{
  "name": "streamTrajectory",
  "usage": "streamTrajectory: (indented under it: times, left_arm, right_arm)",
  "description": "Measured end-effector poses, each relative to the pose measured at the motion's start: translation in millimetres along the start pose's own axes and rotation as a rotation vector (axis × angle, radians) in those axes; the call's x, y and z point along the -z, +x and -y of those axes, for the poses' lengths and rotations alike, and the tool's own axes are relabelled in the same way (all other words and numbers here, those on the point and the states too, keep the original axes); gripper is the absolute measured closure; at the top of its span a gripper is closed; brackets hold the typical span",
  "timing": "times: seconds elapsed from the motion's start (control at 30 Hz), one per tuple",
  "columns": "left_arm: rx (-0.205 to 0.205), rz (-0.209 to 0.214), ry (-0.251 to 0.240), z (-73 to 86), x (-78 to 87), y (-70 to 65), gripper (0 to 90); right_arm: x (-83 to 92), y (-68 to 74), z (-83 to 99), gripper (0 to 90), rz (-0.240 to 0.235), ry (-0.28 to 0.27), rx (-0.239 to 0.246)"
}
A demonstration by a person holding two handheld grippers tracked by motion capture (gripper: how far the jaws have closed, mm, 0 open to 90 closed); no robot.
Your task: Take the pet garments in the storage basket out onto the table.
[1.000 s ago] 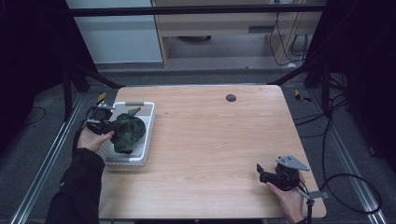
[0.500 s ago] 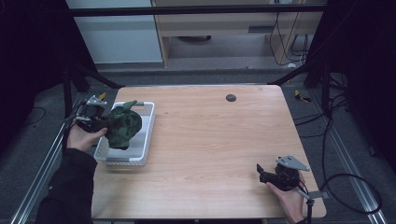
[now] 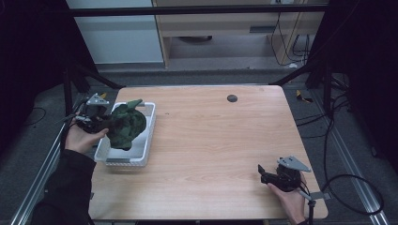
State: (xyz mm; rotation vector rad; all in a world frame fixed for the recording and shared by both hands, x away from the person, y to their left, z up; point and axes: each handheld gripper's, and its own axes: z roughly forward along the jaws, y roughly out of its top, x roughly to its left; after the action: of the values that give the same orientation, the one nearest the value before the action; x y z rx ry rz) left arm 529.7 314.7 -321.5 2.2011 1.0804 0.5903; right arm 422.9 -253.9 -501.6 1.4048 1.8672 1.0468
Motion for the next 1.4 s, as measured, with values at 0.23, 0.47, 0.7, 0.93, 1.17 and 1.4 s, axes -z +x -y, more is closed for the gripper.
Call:
streamTrajectory:
  times: [0.23, 0.47, 0.7, 0.93, 1.17, 1.4]
  left_arm:
    - [-0.051, 0.030, -0.013, -10.3, 2.5, -17.9, 72.5]
    - [-0.096, 0.066, -0.017, -18.4, -0.2, -35.1, 72.5]
    - [-0.137, 0.097, -0.007, -25.1, -4.0, -49.8, 72.5]
    - [-0.167, 0.133, -0.009, -28.3, -9.8, -65.0, 72.5]
    - [-0.195, 0.167, -0.014, -32.8, -17.2, -77.5, 72.5]
    - [-0.223, 0.199, -0.016, -39.6, -25.0, -91.9, 72.5]
  right_arm:
    - [0.1, 0.1, 0.0, 10.3, 0.000, 0.000, 0.000]
    - [0.1, 0.0, 0.0, 10.3, 0.000, -0.001, 0.001]
    - [0.2, -0.1, 0.0, 10.3, -0.001, -0.001, 0.001]
    - [0.0, 0.1, 0.0, 10.3, -0.001, 0.000, 0.000]
    - [-0.1, 0.1, 0.0, 10.3, -0.003, 0.000, 0.001]
    - [-0.3, 0.1, 0.0, 10.3, -0.004, 0.000, 0.000]
